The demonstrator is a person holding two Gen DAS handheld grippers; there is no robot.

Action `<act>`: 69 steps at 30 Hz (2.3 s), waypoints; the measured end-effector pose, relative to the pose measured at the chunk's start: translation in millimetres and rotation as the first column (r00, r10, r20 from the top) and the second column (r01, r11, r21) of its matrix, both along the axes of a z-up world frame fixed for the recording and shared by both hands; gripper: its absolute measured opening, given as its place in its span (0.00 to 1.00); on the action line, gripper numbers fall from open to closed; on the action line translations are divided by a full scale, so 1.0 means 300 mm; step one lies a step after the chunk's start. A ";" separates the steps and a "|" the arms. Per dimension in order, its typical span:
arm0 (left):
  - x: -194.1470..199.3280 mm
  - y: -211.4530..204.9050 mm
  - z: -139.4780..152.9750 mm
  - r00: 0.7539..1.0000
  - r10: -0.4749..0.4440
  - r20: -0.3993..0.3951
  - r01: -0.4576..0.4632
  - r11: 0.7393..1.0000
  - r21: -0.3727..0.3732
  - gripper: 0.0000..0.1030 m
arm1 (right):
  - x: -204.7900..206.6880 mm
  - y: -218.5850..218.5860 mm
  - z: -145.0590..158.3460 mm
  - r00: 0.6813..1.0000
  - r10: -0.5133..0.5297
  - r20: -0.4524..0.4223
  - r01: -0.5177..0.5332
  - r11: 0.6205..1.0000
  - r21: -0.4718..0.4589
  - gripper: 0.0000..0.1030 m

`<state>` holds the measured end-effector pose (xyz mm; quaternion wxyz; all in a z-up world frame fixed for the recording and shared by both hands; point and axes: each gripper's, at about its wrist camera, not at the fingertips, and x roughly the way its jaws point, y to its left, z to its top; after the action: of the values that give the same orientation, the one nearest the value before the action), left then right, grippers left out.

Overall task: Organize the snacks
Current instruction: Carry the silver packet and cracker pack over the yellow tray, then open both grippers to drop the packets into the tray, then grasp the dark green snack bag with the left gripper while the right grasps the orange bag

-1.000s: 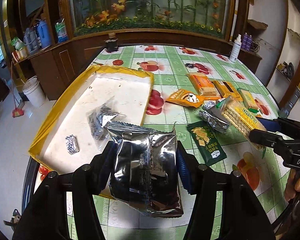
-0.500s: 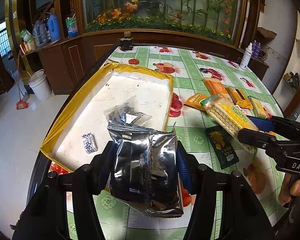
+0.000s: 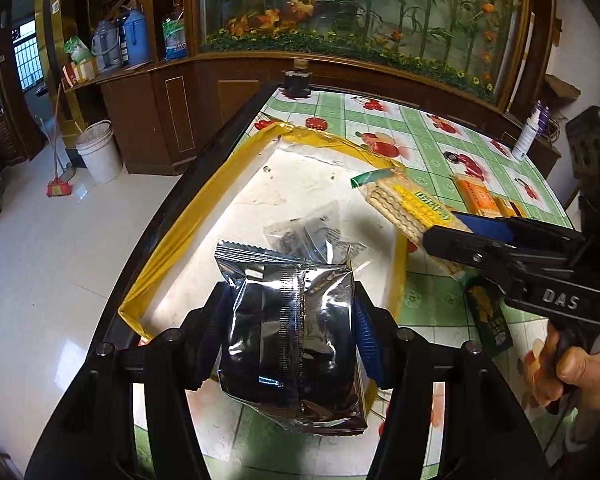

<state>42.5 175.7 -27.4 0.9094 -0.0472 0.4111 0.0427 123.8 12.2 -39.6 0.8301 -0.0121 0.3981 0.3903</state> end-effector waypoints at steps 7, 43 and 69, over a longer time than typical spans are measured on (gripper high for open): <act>0.102 0.023 -0.043 0.999 0.022 -0.039 -0.022 1.000 -0.004 0.55 | 0.148 0.100 -0.056 0.998 -0.058 -0.037 0.058 0.998 0.002 0.46; 0.064 -0.295 0.032 0.991 -0.136 0.004 0.136 0.990 -0.025 0.72 | -0.033 -0.477 -0.020 0.949 -0.314 0.037 0.315 0.949 -0.009 0.60; 0.095 -0.675 -0.233 0.982 -0.130 -0.140 0.137 0.990 0.044 0.83 | -0.141 -0.935 -0.181 0.846 -0.531 0.048 0.530 0.828 -0.184 0.80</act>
<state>71.0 -26.7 -97.2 0.8808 0.0077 0.4733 -0.0043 81.6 -268.3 -93.9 0.8996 0.0207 0.4235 0.1049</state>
